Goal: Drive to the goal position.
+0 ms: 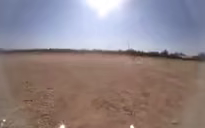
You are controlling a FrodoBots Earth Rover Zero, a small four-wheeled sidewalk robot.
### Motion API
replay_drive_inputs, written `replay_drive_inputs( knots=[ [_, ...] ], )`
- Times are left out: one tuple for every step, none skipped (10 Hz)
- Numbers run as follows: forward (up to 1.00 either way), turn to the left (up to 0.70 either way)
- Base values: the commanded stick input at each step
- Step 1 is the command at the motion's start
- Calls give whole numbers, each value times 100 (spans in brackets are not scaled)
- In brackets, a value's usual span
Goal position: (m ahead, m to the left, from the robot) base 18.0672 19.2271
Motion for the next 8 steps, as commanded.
replay_drive_inputs(
  knots=[
    [100,0],
    [100,0],
    [100,0],
    [100,0],
    [100,0],
    [100,24],
    [100,27],
    [100,27]
  ],
)
